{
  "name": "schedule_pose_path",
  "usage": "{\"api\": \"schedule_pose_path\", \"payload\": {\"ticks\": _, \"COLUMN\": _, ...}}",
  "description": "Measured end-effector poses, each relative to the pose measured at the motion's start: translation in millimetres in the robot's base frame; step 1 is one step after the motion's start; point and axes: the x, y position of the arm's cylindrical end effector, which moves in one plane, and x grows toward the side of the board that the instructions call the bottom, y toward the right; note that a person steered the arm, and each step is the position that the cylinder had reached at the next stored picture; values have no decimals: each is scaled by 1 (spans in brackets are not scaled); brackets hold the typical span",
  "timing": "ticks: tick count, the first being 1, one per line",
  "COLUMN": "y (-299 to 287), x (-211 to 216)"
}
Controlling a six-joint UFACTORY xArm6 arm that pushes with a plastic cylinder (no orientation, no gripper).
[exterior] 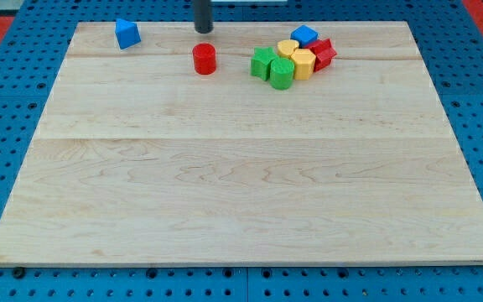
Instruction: Separate green circle from hexagon
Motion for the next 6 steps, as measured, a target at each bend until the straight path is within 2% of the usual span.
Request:
{"api": "schedule_pose_path", "payload": {"ticks": 3, "y": 90, "x": 55}}
{"api": "schedule_pose_path", "payload": {"ticks": 4, "y": 78, "x": 81}}
{"api": "schedule_pose_path", "payload": {"ticks": 6, "y": 106, "x": 82}}
